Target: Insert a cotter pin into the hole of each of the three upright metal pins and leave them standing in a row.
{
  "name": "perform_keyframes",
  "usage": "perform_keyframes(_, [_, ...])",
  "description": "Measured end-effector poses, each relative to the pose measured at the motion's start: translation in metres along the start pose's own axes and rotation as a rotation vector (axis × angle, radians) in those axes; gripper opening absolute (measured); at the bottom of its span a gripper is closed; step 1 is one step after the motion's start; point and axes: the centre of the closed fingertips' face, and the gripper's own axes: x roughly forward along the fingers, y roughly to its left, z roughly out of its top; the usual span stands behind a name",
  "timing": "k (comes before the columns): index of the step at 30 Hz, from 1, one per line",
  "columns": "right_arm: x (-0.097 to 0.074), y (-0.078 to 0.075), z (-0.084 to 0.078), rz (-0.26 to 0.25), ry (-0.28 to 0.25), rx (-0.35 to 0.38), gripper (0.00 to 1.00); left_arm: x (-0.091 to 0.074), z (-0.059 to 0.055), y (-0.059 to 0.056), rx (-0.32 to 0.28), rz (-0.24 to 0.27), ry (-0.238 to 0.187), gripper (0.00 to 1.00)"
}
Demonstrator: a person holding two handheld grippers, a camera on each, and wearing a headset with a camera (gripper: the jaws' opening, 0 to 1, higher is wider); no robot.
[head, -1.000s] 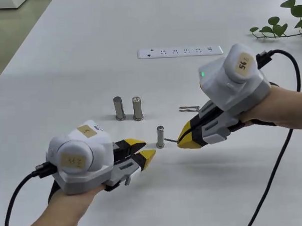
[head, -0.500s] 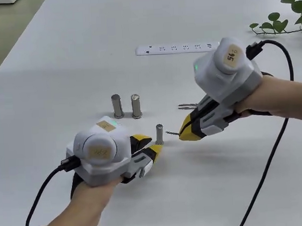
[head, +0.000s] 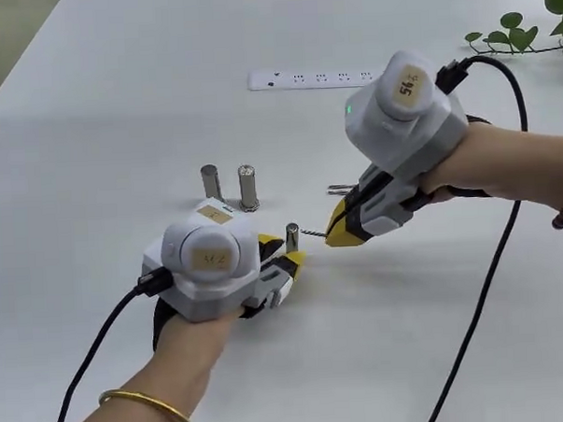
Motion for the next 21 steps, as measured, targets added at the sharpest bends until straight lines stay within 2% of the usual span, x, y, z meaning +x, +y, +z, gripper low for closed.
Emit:
perform_keyframes(4, [0.0007,-0.0012,0.0005,0.0,-0.005,0.008,0.0,0.0026,-0.0015,-0.003,-0.001,-0.007,0.007,0.15])
perform_keyframes(12, [0.0019,-0.0014,0.0,0.007,-0.001,0.01,0.0,0.0063,-0.0041,-0.0019,-0.006,0.021,0.016,0.13])
perform_keyframes(16, [0.003,-0.0006,0.0002,0.011,0.009,0.002,0.0,0.0073,-0.0062,0.0004,-0.018,0.035,0.022,0.1])
perform_keyframes(21, [0.0035,-0.0007,0.001,0.013,0.013,0.0,0.0,0.0066,-0.0062,0.001,-0.004,0.043,0.025,0.08])
